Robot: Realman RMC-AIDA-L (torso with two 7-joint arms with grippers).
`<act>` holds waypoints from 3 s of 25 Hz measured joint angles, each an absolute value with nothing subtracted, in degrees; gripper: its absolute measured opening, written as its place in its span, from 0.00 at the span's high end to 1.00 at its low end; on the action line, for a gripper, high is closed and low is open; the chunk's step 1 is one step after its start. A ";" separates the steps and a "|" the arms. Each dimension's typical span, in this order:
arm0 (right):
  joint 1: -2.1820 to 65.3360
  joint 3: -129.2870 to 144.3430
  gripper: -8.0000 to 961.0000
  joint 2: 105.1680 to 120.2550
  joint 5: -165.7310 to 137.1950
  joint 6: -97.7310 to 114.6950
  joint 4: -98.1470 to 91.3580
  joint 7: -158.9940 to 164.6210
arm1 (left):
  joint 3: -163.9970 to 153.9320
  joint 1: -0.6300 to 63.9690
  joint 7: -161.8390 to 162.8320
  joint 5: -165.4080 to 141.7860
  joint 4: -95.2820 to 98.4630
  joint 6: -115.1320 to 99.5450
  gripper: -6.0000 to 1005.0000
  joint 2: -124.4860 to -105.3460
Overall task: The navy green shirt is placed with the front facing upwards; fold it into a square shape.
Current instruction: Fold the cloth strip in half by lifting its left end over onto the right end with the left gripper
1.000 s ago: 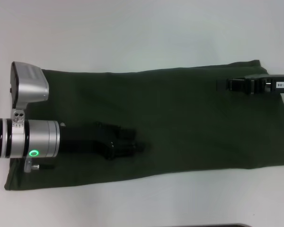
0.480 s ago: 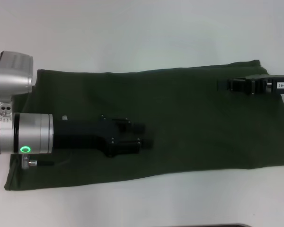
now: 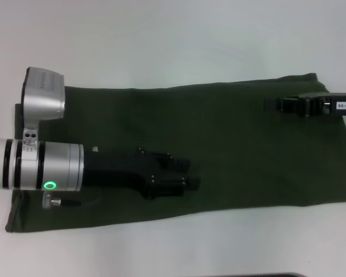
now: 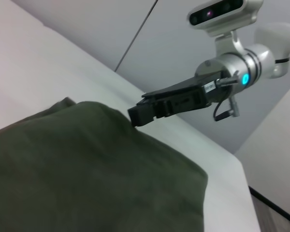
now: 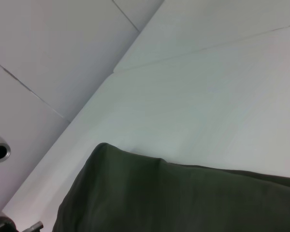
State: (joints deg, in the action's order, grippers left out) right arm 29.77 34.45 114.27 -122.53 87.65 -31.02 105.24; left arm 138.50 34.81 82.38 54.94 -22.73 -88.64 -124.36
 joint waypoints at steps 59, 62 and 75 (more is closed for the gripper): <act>29.48 34.63 0.97 113.71 -122.61 86.64 -31.02 105.28 | 142.71 25.85 91.11 66.45 -34.94 -74.96 0.47 -119.67; 29.47 34.63 0.97 113.77 -122.61 86.63 -31.02 105.26 | 142.65 25.56 91.12 66.44 -34.76 -72.08 0.47 -119.82; 29.44 34.63 0.97 113.99 -122.61 86.55 -31.02 105.35 | 141.97 26.77 90.79 63.60 -32.34 -65.84 0.47 -121.11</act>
